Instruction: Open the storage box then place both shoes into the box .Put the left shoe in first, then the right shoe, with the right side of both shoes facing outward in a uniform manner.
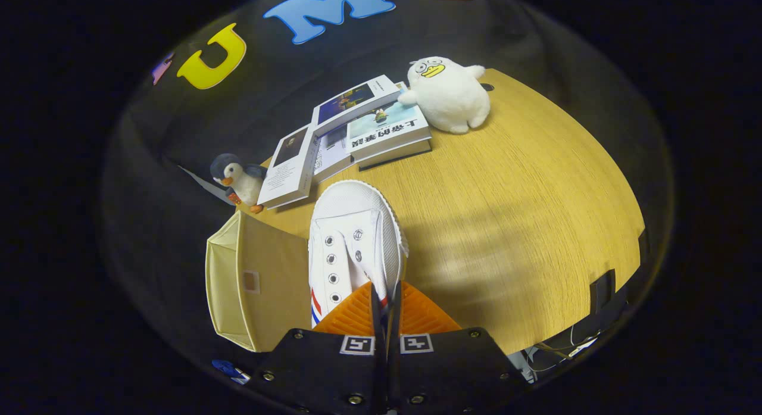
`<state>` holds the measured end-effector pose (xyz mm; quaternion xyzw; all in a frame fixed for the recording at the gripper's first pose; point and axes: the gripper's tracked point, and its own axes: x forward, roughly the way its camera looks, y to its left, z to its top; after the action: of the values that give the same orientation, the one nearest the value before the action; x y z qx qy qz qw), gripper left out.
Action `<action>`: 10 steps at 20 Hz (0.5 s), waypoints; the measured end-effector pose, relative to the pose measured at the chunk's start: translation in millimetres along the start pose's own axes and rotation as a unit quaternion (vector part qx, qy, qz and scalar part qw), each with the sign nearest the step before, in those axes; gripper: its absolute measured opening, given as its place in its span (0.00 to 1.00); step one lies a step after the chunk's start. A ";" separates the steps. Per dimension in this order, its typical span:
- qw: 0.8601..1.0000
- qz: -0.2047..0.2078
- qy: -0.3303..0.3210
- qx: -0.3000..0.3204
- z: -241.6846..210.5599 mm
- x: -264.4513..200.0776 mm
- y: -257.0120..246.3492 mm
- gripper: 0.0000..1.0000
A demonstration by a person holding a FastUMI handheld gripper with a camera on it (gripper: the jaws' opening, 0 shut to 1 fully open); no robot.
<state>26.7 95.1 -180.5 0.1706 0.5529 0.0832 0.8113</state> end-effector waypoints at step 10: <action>0.998 0.045 -0.012 -0.043 9.5 -9.8 104.2 0.01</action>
<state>37.4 186.9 -130.4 0.1615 0.5306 0.1413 0.8200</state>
